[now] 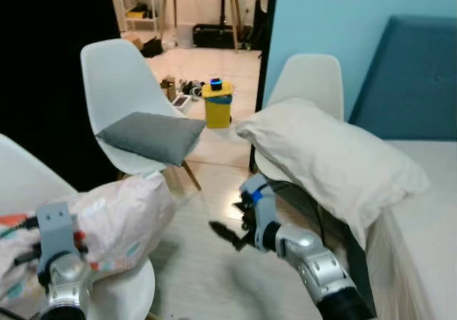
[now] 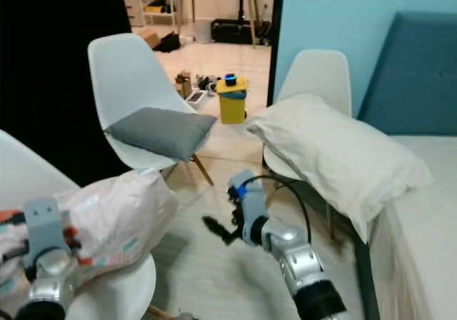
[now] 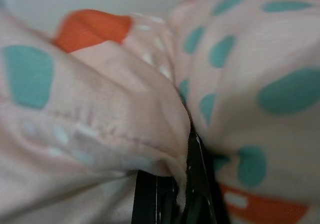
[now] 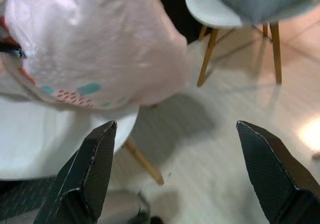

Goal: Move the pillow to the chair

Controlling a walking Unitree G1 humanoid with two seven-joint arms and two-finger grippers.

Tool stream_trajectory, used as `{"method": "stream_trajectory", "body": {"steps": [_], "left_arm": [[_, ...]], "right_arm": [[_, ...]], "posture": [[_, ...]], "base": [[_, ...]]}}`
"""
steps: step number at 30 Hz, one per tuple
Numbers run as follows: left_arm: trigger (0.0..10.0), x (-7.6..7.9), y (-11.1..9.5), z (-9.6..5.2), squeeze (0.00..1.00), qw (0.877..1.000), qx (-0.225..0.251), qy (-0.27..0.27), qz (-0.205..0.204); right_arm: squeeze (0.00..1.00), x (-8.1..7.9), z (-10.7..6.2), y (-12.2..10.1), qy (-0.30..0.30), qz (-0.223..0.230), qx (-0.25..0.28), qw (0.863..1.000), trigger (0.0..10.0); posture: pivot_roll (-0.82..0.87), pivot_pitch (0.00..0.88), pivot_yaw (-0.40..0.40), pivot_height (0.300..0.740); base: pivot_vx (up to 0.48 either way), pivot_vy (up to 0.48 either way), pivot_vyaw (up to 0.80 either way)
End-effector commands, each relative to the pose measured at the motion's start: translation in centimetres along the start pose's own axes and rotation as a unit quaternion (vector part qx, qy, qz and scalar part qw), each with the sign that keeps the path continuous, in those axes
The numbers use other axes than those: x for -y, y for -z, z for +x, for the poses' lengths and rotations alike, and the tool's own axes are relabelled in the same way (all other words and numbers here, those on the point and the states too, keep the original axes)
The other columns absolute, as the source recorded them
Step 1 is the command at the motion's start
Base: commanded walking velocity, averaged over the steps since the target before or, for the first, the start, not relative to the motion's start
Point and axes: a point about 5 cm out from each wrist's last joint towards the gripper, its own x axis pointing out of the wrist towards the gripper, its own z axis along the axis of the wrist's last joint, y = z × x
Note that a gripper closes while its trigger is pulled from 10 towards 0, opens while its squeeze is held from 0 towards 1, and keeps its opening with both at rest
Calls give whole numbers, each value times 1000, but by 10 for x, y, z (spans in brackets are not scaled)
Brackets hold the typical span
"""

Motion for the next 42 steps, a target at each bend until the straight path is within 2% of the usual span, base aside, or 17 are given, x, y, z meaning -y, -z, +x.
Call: {"method": "stream_trajectory", "body": {"steps": [1,2,3,4,5,6,12,13,16,25,31,42], "left_arm": [[10000,5,8,-5,0,1000,-10,14,0],[10000,5,8,-5,0,1000,-10,14,0],[10000,7,17,-11,0,1000,-20,21,0],[10000,7,17,-11,0,1000,-20,21,0],[10000,9,34,-22,0,998,-47,29,-5],[10000,9,40,-25,0,998,-56,30,-6],[10000,8,55,-34,0,997,-74,29,-5],[10000,6,64,-38,0,996,-90,27,-6],[10000,5,69,-40,0,994,-102,25,-9],[10000,3,70,-41,0,995,-99,21,-17],[10000,4,67,-41,0,995,-93,22,-19],[10000,16,54,-41,0,996,-69,55,-34]], "right_arm": [[0,-5,0,-3,-22,0,1,1000,10000],[0,-5,0,-3,-22,0,1,1000,10000],[0,-13,-4,0,-65,-5,1,998,10000],[0,-13,-4,0,-65,-5,1,998,10000],[0,-24,-9,-4,-122,30,31,992,10000],[0,-26,-10,-7,-133,39,44,989,10000],[0,-26,-13,-12,-143,32,54,988,10000],[0,-30,-15,-10,-168,28,45,984,10000],[0,-33,-17,-8,-189,26,36,981,10000],[0,-37,-27,-3,-230,19,7,973,10000],[0,-37,-31,-2,-238,19,-1,971,10000],[0,-36,-34,3,-246,14,-19,969,10000]], "posture": [[69,40,13,600],[69,40,13,600],[71,42,9,600],[71,42,9,600],[75,47,2,600],[75,47,2,600],[81,50,-6,600],[86,52,-12,600],[87,51,-15,600],[95,53,-27,600],[96,56,-27,600],[94,58,-24,600]], "base": [[0,0,0],[0,0,0],[0,0,0],[0,0,0],[0,0,0],[0,0,0],[0,0,392],[0,0,781],[0,0,781],[0,0,781],[0,0,781],[0,0,781]]}}
